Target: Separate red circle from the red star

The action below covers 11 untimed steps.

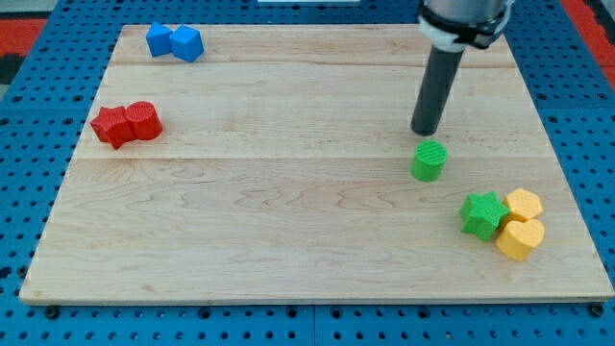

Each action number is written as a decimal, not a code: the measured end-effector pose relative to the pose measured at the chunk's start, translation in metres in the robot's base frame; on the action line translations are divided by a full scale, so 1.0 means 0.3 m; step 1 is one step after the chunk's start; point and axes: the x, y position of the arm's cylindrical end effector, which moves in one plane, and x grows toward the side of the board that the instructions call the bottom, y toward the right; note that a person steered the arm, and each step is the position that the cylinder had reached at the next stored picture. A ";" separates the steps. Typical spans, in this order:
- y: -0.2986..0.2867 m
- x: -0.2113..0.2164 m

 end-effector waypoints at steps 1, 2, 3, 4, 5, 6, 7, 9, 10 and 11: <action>0.000 0.169; 0.024 0.207; -0.086 0.048; -0.286 -0.170; -0.589 -0.341; -0.919 -0.364; -1.209 -0.363; -1.189 -0.018; -0.996 0.054; -1.028 0.021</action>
